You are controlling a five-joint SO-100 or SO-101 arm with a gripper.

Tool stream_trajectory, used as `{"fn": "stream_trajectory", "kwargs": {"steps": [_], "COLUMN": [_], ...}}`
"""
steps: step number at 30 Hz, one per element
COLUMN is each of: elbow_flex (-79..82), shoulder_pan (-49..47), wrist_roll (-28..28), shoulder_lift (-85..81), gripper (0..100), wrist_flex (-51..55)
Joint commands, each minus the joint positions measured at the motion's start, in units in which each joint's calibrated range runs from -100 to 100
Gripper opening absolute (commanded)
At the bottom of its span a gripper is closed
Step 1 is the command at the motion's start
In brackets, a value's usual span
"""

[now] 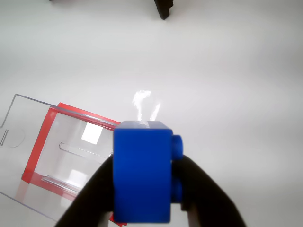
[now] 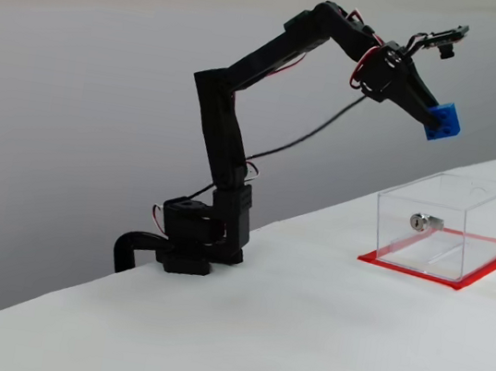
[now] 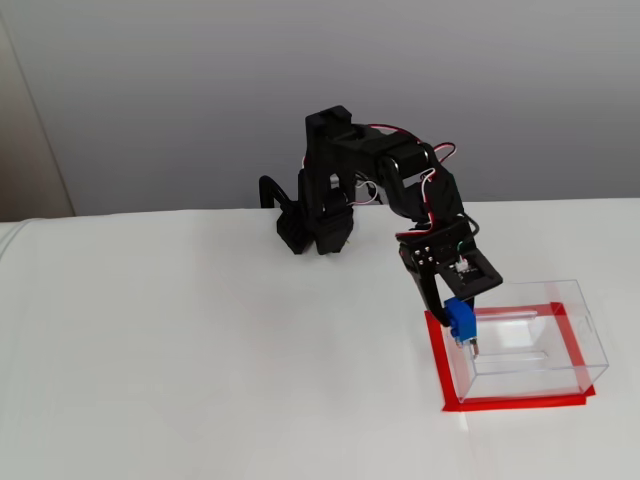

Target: Pick the blue lego brick and place it into the transparent box

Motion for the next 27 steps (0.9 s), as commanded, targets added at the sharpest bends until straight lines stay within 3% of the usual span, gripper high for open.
{"fn": "stream_trajectory", "kwargs": {"steps": [1,12,27], "elbow_flex": [-0.3,-0.3,-0.3], "shoulder_pan": [-6.2,-19.8,-25.6], "wrist_roll": [0.1,-0.3,-0.4], "shoulder_lift": [-2.1,2.2,11.3], "gripper": [2,2,2], "wrist_flex": [-4.2,-8.6,-8.6]}}
